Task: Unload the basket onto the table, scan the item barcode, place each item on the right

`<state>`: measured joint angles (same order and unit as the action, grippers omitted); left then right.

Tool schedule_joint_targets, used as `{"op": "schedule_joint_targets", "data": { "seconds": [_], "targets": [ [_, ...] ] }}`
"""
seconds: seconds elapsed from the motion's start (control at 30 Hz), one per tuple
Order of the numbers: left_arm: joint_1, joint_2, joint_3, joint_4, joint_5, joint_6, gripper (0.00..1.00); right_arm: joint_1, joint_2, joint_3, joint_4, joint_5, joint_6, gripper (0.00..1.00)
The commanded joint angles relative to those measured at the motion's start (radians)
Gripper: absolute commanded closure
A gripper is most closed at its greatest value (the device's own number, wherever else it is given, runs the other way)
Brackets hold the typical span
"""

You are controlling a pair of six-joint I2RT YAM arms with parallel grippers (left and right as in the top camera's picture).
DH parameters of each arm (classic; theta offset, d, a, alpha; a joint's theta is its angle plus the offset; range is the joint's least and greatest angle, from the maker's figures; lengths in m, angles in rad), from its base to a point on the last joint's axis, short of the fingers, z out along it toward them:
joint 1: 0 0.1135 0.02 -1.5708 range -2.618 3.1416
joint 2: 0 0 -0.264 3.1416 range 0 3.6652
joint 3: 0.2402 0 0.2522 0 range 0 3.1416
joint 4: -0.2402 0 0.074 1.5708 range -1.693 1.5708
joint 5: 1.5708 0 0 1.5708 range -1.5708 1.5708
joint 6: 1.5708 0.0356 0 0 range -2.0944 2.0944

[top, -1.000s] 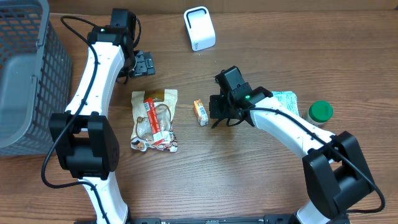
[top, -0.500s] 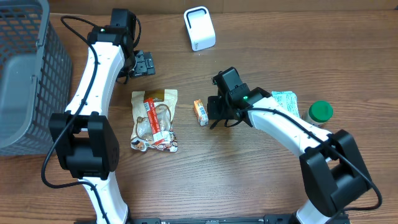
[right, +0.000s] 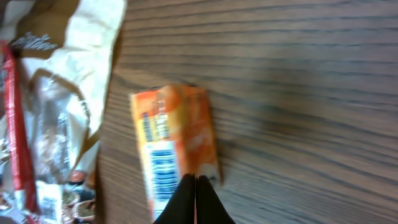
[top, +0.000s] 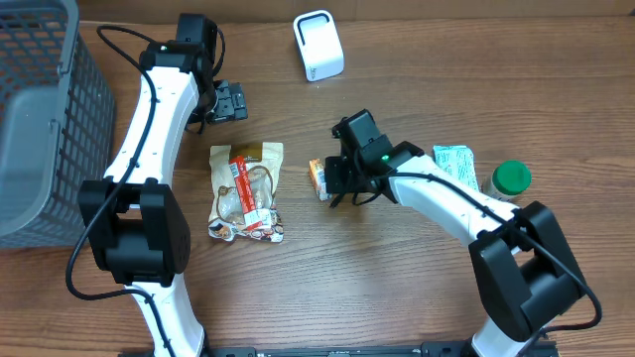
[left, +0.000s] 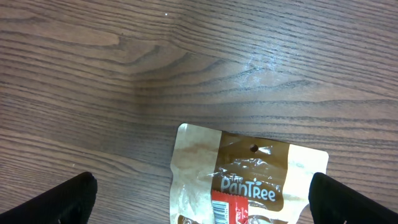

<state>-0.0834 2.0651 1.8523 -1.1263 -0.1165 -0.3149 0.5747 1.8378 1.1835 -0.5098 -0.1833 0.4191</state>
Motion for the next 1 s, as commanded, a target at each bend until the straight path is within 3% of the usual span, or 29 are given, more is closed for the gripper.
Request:
{"op": "schedule_joint_targets", "data": {
  "seconds": [0.0,0.4,0.6,0.97],
  "targets": [
    [-0.002,-0.030,0.016,0.001,0.003,-0.003,0.00,0.044,0.005,-0.006,0.013,-0.016,0.004,0.96],
    [-0.002,-0.030,0.016,0.001,0.003,-0.003,0.00,0.064,0.005,-0.006,0.026,0.024,0.004,0.96],
    [-0.002,-0.030,0.016,0.001,0.003,-0.003,0.00,0.064,0.005,-0.006,0.037,0.025,-0.003,0.80],
    [-0.002,-0.030,0.016,0.001,0.003,-0.003,0.00,0.066,0.062,-0.006,0.096,0.025,-0.034,0.75]
  ]
}}
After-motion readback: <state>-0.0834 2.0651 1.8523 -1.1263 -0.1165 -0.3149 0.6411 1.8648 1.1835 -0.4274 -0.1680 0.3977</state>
